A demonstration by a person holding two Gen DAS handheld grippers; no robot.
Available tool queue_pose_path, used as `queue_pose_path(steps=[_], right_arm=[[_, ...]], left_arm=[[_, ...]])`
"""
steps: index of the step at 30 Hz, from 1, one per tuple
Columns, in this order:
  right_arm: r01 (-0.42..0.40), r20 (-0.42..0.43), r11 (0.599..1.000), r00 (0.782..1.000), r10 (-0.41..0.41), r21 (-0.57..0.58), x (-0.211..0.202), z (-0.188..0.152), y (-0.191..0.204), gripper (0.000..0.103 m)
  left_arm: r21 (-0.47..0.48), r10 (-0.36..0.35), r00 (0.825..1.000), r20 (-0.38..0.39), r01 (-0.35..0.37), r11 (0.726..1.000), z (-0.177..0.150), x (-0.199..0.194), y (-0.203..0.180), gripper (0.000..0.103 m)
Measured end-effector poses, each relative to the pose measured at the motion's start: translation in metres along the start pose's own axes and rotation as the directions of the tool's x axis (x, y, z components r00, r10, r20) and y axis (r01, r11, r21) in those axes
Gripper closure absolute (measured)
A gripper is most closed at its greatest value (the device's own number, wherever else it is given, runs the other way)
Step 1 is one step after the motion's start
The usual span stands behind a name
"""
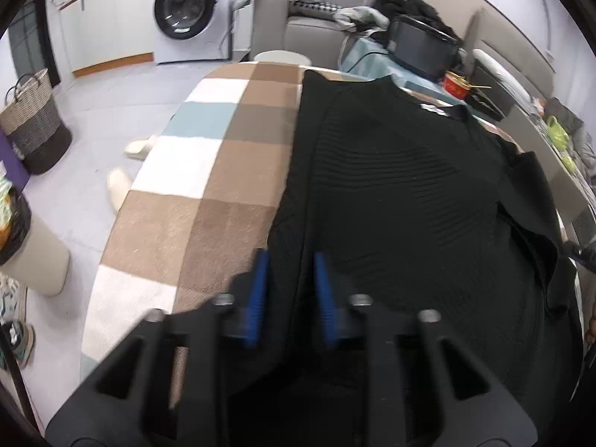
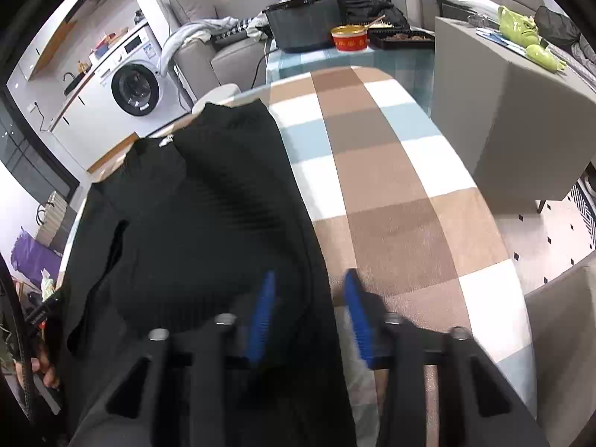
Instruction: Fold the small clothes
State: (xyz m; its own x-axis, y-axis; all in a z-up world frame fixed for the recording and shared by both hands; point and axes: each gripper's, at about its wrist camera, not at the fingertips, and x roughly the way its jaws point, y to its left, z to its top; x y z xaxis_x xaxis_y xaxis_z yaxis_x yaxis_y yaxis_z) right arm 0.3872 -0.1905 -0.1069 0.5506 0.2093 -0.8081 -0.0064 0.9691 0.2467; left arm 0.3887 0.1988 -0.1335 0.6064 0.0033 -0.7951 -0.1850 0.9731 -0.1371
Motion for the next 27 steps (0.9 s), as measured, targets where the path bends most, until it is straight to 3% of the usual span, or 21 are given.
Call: queue_pose_path(steps=[4, 7, 12, 15, 19, 21, 27], right_arm=[[0.003, 0.019, 1.000, 1.000, -0.003, -0.009, -0.012, 0.002, 0.008, 0.059], [-0.043, 0.027, 0.997, 0.999, 0.044, -0.061, -0.019, 0.000, 0.027, 0.059], [-0.129, -0.026, 0.972, 0.992, 0.126, -0.194, -0.010, -0.011, 0.080, 0.059], [-0.128, -0.044, 0.958, 0.992, 0.121, -0.257, 0.006, -0.019, 0.110, 0.058], [-0.140, -0.030, 0.957, 0.990, 0.136, -0.256, 0.025, -0.018, 0.133, 0.054], [-0.117, -0.039, 0.957, 0.993, 0.111, -0.266, 0.038, -0.019, 0.144, 0.046], [0.048, 0.020, 0.915, 0.999, -0.044, -0.401, 0.053, -0.028, 0.165, 0.050]], left_arm=[[-0.064, -0.008, 1.000, 0.014, 0.009, 0.998, 0.001, -0.003, 0.020, 0.094], [-0.132, -0.034, 0.999, -0.005, 0.033, 0.991, 0.004, -0.003, 0.034, 0.090], [-0.128, -0.033, 0.999, -0.026, 0.030, 0.991, 0.001, -0.012, 0.027, 0.064], [-0.112, -0.046, 0.999, -0.009, 0.045, 0.993, -0.001, -0.021, 0.022, 0.061], [-0.109, -0.065, 0.998, 0.001, 0.065, 0.992, -0.008, -0.035, 0.016, 0.059], [-0.106, -0.075, 0.997, 0.004, 0.075, 0.992, -0.013, -0.040, 0.013, 0.058], [-0.087, -0.087, 0.996, 0.006, 0.087, 0.992, -0.029, -0.052, 0.009, 0.057]])
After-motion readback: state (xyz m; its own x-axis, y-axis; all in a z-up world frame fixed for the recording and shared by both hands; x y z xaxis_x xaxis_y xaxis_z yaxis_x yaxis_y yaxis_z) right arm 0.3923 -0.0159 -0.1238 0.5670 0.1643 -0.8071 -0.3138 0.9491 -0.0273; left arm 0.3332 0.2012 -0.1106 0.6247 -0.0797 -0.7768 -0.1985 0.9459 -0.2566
